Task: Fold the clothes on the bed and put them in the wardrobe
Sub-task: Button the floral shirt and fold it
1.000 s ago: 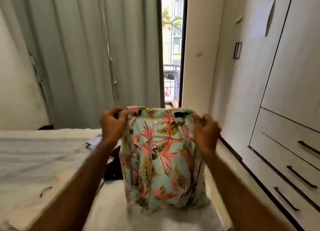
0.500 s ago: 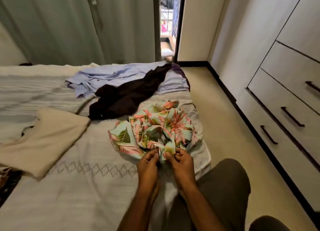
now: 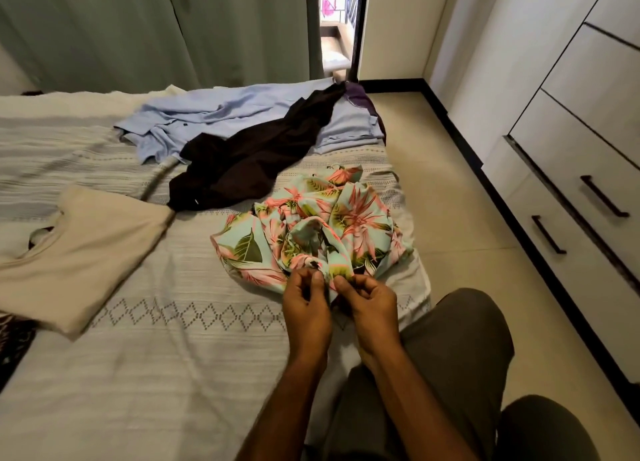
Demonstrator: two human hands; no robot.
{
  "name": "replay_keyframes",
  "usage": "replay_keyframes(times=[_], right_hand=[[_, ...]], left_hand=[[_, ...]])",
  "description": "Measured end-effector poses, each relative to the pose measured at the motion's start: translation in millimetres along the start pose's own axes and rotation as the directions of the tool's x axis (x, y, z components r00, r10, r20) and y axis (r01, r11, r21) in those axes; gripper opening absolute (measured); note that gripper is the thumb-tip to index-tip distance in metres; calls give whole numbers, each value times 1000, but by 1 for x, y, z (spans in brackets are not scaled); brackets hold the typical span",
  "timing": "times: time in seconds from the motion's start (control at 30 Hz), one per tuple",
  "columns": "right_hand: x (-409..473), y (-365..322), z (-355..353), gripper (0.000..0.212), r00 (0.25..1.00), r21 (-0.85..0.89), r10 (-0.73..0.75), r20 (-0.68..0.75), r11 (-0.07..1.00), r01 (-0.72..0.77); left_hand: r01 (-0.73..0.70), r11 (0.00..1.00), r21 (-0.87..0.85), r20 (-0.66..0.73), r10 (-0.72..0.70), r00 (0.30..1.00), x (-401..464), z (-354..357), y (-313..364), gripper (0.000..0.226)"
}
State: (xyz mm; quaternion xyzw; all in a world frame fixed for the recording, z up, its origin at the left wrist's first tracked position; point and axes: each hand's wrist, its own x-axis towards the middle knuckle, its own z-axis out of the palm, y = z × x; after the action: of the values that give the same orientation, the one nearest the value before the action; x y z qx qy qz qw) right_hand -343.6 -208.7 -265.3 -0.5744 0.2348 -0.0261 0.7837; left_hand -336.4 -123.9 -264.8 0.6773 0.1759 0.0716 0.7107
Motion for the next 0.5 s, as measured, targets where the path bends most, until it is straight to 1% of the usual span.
replay_keyframes(times=[0.07,0.13,0.17,0.2,0.27,0.37,0.5], right_hand=[[0,4,1,11,999,-54,-27,40,998,29],[2,7,3,12,998,-94,-45,49,994,49],[3,8,2,12,997,-130,-69,23,989,71],[3,7,2,10,994,-165,-108,-11,981,105],[2,7,2,11,976,-200,-209,-55,960,195],[-4,5,5,20,933,-263,-358,-44,905,335],[-10,6,6,14,839,-384,-543,-35,782,490]], left_hand=[[-140,980,142,-30,145,989,7,-8,3,9],[-299,904,305,19,308,951,13,-18,6,7],[-346,869,354,50,352,935,14,-22,7,7],[-369,850,376,66,372,926,15,-24,7,6],[-380,844,377,75,381,921,13,-25,10,7],[-364,865,346,90,356,930,8,-21,8,6],[-361,871,333,105,346,932,0,-16,12,11]])
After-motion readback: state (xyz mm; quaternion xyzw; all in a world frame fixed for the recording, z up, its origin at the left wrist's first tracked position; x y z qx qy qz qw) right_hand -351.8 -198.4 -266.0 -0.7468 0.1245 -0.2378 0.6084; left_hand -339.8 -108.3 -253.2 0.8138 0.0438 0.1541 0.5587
